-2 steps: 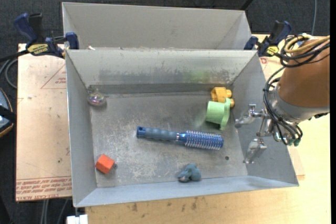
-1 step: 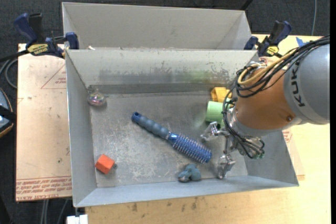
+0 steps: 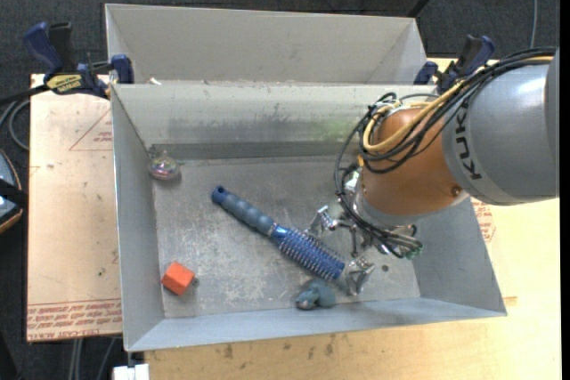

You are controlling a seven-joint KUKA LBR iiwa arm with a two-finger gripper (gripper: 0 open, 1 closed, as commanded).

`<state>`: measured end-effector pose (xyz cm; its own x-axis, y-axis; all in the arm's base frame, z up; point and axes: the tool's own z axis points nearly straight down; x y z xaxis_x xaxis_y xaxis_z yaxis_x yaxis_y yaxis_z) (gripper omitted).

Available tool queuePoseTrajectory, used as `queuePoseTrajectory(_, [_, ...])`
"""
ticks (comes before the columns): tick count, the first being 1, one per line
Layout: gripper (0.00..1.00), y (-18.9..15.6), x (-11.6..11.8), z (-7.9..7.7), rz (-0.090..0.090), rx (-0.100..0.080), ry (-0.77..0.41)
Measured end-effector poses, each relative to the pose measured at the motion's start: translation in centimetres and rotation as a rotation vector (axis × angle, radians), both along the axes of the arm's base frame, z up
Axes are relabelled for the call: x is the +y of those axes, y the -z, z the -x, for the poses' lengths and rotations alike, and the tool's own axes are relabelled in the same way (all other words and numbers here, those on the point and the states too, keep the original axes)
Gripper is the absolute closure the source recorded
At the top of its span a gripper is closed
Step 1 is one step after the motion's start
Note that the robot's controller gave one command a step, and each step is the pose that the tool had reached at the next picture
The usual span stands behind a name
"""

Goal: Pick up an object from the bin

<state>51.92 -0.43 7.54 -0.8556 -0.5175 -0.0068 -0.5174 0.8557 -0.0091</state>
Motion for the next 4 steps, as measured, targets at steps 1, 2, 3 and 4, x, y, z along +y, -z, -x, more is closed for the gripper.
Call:
queuePoseTrajectory(1, [1.0, -0.1, 0.2, 0.0, -0.003, 0.0, -0.003])
queuePoseTrajectory(2, [0.0, 0.1, 0.3, 0.1, -0.005, 0.001, -0.004])
queuePoseTrajectory(3, [0.0, 0.1, 6.7, 2.1, -0.001, -0.001, -0.372])
queuePoseTrajectory(4, [0.0, 0.1, 14.2, -8.5, -0.004, 0.006, -0.167])
